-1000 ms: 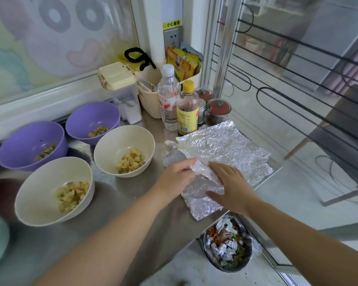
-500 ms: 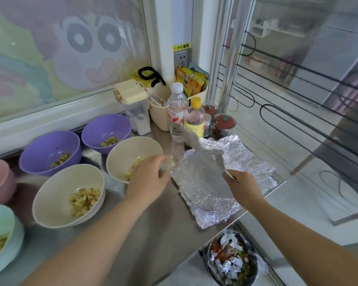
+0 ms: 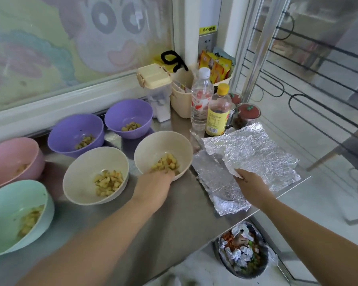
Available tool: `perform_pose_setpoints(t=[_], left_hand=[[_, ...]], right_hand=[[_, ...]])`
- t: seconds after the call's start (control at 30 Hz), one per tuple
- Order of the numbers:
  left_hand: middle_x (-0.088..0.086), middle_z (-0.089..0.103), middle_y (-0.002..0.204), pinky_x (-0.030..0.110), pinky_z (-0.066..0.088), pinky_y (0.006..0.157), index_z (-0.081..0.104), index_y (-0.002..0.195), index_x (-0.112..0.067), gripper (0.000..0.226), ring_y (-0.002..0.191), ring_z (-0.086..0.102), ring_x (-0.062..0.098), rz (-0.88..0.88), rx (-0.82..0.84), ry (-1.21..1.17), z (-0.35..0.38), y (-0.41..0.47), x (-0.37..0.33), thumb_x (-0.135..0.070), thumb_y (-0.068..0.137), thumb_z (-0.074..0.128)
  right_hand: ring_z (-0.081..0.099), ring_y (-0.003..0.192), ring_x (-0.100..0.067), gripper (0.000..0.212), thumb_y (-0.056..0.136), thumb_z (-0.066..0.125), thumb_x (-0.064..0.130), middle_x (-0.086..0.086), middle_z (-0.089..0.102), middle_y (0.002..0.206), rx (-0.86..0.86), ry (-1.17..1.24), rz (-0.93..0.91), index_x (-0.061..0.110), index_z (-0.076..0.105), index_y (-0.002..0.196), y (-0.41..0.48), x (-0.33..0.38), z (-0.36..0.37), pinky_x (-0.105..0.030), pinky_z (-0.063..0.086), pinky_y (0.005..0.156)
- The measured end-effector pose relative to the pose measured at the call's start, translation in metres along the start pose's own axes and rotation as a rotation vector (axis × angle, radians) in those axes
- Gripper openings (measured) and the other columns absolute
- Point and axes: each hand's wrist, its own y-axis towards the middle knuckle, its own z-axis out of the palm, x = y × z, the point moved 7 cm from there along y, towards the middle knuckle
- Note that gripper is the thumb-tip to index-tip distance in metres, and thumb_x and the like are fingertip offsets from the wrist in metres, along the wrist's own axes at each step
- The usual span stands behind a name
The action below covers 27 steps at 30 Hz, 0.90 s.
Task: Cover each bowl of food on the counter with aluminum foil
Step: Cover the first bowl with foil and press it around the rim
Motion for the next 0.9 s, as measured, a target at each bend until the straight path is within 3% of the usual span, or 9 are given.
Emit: perform_pose_setpoints(t=[0.27,0.43,0.5,0.57,0.63,0.7,0.8,0.9], left_hand=[[-0.003,0.067,0.117,0.033,0.05,0.081,0.06,0.119,-0.025,0.028,0.104,0.066,0.025,0.234,-0.034,-0.034,0.009,-0.054,-0.031,-0.013,0.097,0.048],[-0.012,0.061,0.13,0.029,0.037,0.102,0.059,0.129,-0.031,0.038,0.118,0.057,0.013,0.303,0.018,-0.248,-0.003,-0.057,-0.029,-0.05,0.099,0.044],[-0.013,0.065,0.121,0.027,0.044,0.094,0.064,0.123,-0.032,0.038,0.11,0.06,0.009,0.183,-0.056,-0.457,-0.022,-0.058,-0.011,-0.055,0.098,0.046],[-0.011,0.069,0.103,0.028,0.047,0.084,0.067,0.115,-0.03,0.032,0.099,0.064,0.012,-0.036,-0.148,-0.738,-0.035,-0.054,0.016,-0.05,0.099,0.048],[-0.01,0.069,0.097,0.032,0.048,0.087,0.065,0.111,-0.029,0.036,0.097,0.065,0.015,-0.25,-0.218,-1.064,-0.036,-0.047,0.043,-0.055,0.097,0.046],[-0.009,0.069,0.11,0.046,0.05,0.098,0.06,0.118,-0.035,0.048,0.105,0.065,0.017,-0.388,-0.242,-1.298,-0.038,-0.039,0.059,-0.07,0.089,0.041],[0.003,0.062,0.119,0.05,0.048,0.1,0.052,0.129,-0.028,0.052,0.111,0.059,0.023,-0.444,-0.365,-1.244,-0.053,-0.046,0.06,-0.058,0.086,0.053],[0.006,0.036,0.147,0.04,0.029,0.116,0.037,0.148,-0.019,0.067,0.138,0.032,0.023,-0.491,-0.399,-0.958,-0.057,-0.061,0.055,-0.034,0.089,0.065]], right_hand=[[0.048,0.055,-0.014,0.026,0.108,0.043,0.014,0.0,0.059,0.073,-0.01,-0.052,-0.029,0.011,0.067,0.118,-0.002,0.012,0.0,-0.024,0.035,0.05],[0.058,0.062,-0.01,0.041,0.102,0.047,0.002,0.002,0.068,0.087,-0.095,-0.143,-0.205,0.019,0.064,0.135,-0.019,0.047,-0.015,-0.022,0.04,0.055],[0.068,0.09,-0.019,0.048,0.097,0.051,-0.003,-0.003,0.073,0.112,-0.137,-0.217,-0.323,0.021,0.063,0.137,-0.029,0.064,-0.018,-0.028,0.052,0.077],[0.065,0.116,-0.028,0.051,0.093,0.057,-0.007,-0.004,0.069,0.129,-0.161,-0.321,-0.493,0.018,0.063,0.137,-0.04,0.085,-0.013,-0.04,0.05,0.1],[0.066,0.117,-0.031,0.051,0.087,0.066,-0.01,-0.007,0.069,0.129,-0.155,-0.4,-0.661,0.013,0.066,0.133,-0.051,0.103,0.004,-0.051,0.048,0.106],[0.065,0.12,-0.03,0.054,0.083,0.071,-0.004,-0.008,0.067,0.133,-0.124,-0.49,-0.75,0.014,0.065,0.134,-0.057,0.114,0.024,-0.054,0.044,0.108],[0.06,0.128,-0.026,0.058,0.082,0.074,0.005,-0.004,0.062,0.14,-0.074,-0.625,-0.804,0.02,0.062,0.137,-0.066,0.123,0.053,-0.053,0.039,0.112],[0.064,0.122,-0.026,0.064,0.07,0.083,0.01,-0.002,0.067,0.132,-0.049,-0.707,-0.858,0.021,0.066,0.13,-0.072,0.128,0.071,-0.058,0.043,0.105]])
